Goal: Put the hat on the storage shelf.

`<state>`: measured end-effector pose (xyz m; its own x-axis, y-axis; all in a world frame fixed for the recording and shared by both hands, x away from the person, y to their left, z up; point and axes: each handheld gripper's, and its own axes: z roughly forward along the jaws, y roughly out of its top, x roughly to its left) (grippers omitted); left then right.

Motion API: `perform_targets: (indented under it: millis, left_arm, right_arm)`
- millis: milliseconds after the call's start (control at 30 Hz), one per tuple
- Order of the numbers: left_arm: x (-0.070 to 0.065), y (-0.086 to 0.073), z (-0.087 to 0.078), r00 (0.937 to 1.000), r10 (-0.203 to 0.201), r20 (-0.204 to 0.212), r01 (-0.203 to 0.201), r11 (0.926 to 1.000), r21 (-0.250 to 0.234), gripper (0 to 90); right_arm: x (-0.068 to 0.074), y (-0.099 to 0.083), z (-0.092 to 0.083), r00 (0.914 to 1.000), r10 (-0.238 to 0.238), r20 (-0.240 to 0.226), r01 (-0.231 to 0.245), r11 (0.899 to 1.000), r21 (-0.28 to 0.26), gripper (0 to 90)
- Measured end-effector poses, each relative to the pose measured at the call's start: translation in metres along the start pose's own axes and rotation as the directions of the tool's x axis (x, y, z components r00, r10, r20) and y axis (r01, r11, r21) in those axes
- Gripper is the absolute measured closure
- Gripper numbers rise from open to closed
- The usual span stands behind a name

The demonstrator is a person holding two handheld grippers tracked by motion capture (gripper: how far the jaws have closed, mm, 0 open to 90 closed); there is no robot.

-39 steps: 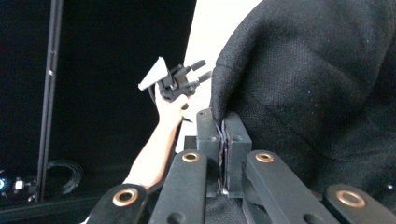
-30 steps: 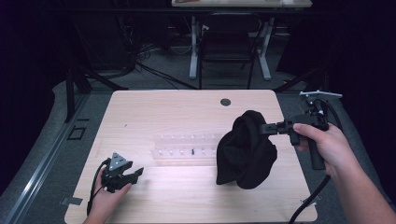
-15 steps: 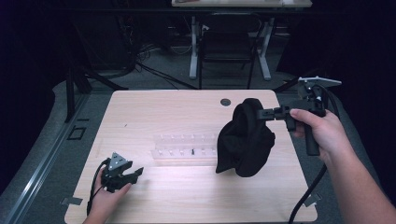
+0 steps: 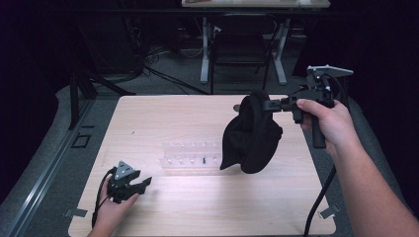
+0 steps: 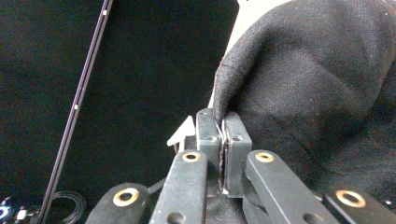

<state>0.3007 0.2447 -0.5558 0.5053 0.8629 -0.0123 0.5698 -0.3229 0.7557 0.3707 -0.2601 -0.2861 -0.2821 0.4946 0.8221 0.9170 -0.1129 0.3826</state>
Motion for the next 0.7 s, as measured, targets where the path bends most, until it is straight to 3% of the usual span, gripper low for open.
perform_targets:
  millis: [700]
  left_arm:
    - [0.002,0.0,-0.001,1.0,0.0,0.008,0.0,1.0,0.004,47.0]
  right_arm:
    - [0.011,0.024,0.025,0.9994,-0.033,0.011,0.033,0.999,-0.041,88.4]
